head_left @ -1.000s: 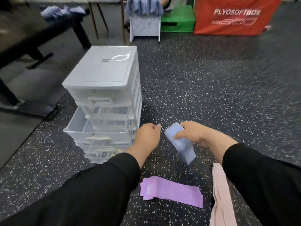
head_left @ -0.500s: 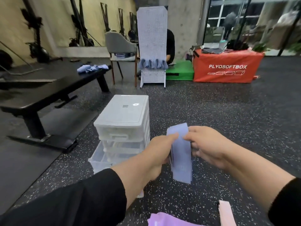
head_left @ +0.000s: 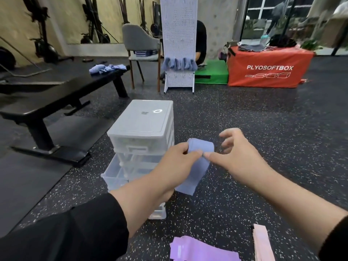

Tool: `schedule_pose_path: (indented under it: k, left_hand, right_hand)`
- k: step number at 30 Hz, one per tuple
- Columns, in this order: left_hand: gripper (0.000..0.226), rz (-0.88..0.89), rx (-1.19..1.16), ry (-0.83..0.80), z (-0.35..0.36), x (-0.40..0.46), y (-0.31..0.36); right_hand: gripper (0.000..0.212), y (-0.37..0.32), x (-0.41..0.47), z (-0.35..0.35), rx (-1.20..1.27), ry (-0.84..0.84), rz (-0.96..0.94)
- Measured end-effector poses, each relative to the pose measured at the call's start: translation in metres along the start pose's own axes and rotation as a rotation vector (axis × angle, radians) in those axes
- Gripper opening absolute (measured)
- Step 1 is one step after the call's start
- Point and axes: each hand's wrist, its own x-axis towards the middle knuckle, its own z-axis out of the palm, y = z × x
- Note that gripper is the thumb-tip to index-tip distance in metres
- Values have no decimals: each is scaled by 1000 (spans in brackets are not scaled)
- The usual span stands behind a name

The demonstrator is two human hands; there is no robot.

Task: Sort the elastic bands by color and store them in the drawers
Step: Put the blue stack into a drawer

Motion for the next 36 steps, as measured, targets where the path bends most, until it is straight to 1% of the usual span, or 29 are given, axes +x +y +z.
schedule_pose_path:
  k: [1, 2, 4, 6, 8, 9, 11, 13, 14, 15, 17, 18, 20, 21, 24, 26, 27, 30, 33, 35, 36]
  left_hand:
    - [27, 27, 13, 3, -2, 0, 0]
    - [28, 52, 15, 0, -5, 1, 1]
    - [27, 101, 13, -30, -9, 1, 4]
    - [23, 146, 19, -74, -12, 0, 8]
    - [15, 160, 15, -97, -11, -1, 11]
    - [13, 171, 12, -87, -10, -3, 12]
    - [12, 180, -31, 2, -8, -2, 13]
    - [29, 136, -109, 117, -7, -1, 14]
    - [39, 131, -94, 149, -8, 0, 16]
    - [50, 148, -16, 163, -10, 2, 18]
    - [69, 188, 165, 111, -15, 5, 21]
    - [69, 194, 202, 61, -17, 5, 22]
    - [51, 182, 170, -19, -21, 6, 25]
    - [42, 184, 140, -28, -23, 5, 25]
    - [31, 181, 5, 18, -27, 6, 27]
    - [24, 142, -106, 47, -30, 6, 28]
    - [20, 112, -154, 65, -32, 7, 28]
    - [18, 22, -298, 96, -40, 6, 26]
    - [22, -19, -369, 151, -55, 6, 23]
    - [25, -44, -400, 184, -68, 7, 21]
    - [27, -58, -411, 203, -76, 8, 20]
  right_hand:
    - [74, 0, 2, -2, -45, 6, -78]
    - [83, -1, 3, -4, -72, -38, -156]
    - [87, 0, 5, -7, -84, -167, -238]
    - [77, 2, 7, -9, -74, -238, -245]
    - [57, 6, 8, -9, -51, -235, -244]
    - [47, 8, 10, -8, -22, -211, -246]
    - [31, 11, 14, -5, 56, -169, -249]
    - [22, 12, 16, -1, 137, -165, -237]
    - [20, 12, 16, 0, 183, -168, -228]
    - [20, 11, 15, 0, 225, -178, -221]
    - [24, 8, 13, -3, 290, -228, -213]
    - [26, 6, 12, -4, 306, -252, -211]
    - [28, 3, 11, -3, 336, -272, -204]
    - [28, 2, 10, 0, 387, -274, -190]
    - [28, -1, 8, 11, 645, -291, -114]
    - [38, -2, 7, 18, 711, -333, -94]
    - [45, -2, 7, 21, 700, -365, -91]
    - [57, -3, 7, 35, 605, -426, -76]
    - [64, -9, 9, 48, 645, -444, -48]
    - [62, -15, 11, 56, 699, -461, -24]
    - [58, -19, 12, 60, 735, -472, -10]
